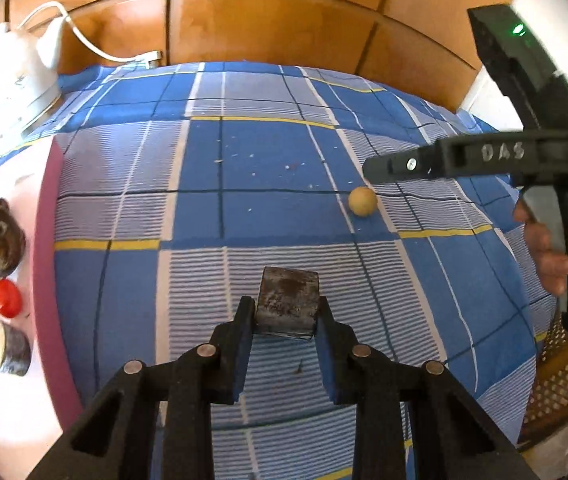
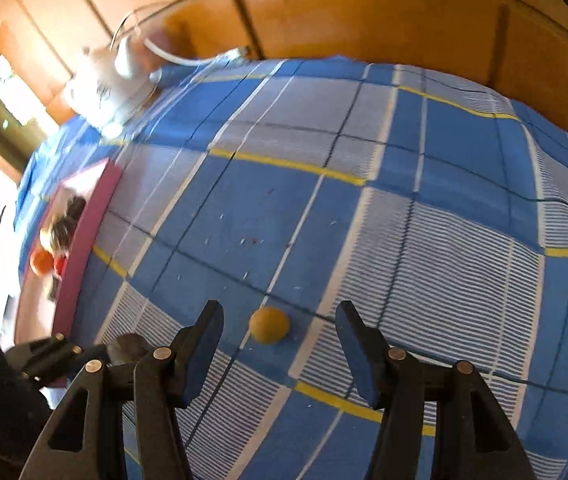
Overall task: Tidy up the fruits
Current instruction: 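Grasp the dark log piece with the left gripper while the right gripper grasps the yellow ball, then carry the log piece toward the pink tray with the left gripper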
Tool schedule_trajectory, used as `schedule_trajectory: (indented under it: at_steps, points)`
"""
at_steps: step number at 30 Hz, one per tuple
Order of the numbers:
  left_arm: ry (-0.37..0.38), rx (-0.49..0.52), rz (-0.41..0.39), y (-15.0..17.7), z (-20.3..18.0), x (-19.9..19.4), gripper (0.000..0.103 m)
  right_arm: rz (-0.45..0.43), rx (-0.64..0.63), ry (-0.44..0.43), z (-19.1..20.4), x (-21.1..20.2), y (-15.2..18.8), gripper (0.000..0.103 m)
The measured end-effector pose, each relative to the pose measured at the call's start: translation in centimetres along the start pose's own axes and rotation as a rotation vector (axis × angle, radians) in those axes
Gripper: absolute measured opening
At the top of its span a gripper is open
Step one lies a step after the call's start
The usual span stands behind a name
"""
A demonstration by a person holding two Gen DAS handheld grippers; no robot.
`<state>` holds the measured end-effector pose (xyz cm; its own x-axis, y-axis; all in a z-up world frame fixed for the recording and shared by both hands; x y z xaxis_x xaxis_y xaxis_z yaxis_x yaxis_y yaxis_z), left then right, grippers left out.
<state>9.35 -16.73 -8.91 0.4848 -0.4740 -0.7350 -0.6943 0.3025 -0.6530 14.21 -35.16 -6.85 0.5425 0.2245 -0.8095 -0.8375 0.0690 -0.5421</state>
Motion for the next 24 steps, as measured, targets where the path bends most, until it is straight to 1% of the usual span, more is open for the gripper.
schedule_trajectory:
  at_steps: [7, 12, 19, 20, 21, 22, 23, 24]
  points:
    - [-0.001, -0.022, -0.015, 0.7, 0.4, 0.0, 0.03, 0.023, -0.067, 0.037, 1.1, 1.4, 0.6, 0.059]
    - [0.0, -0.02, -0.019, 0.8, 0.5, 0.2, 0.032, 0.042, -0.086, 0.058, 1.2, 2.0, 0.7, 0.059]
    - [0.01, -0.043, -0.02, 0.7, 0.8, 0.3, 0.032, 0.057, -0.109, 0.063, 1.4, 2.9, 0.9, 0.059]
    - [0.008, -0.044, -0.021, 0.8, 0.7, 0.3, 0.032, 0.06, -0.119, 0.064, 1.5, 3.0, 0.9, 0.05]
    - [0.006, -0.044, -0.021, 0.8, 0.7, 0.3, 0.032, 0.058, -0.137, 0.072, 1.7, 3.1, 1.0, 0.036]
    - [0.002, -0.041, -0.02, 0.8, 0.7, 0.3, 0.032, 0.05, -0.158, 0.089, 1.8, 3.2, 1.0, 0.029]
    - [-0.002, -0.037, -0.019, 0.8, 0.6, 0.4, 0.032, 0.049, -0.158, 0.096, 1.8, 3.2, 1.0, 0.025]
    - [-0.004, -0.033, -0.019, 0.8, 0.6, 0.4, 0.032, 0.049, -0.151, 0.093, 1.7, 3.2, 1.0, 0.025]
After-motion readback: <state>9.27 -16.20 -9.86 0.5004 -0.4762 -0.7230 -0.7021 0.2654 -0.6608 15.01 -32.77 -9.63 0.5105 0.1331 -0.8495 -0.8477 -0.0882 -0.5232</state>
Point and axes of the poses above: each gripper's, at about its wrist camera, not at the fingertips, and x roughly the way its jaws point, z to its left, y to its underside, the point moved 1 cm from there along x, roughly the way its jaws point, and after that the axes turned 8 degrees about -z, right-handed, at the moved point
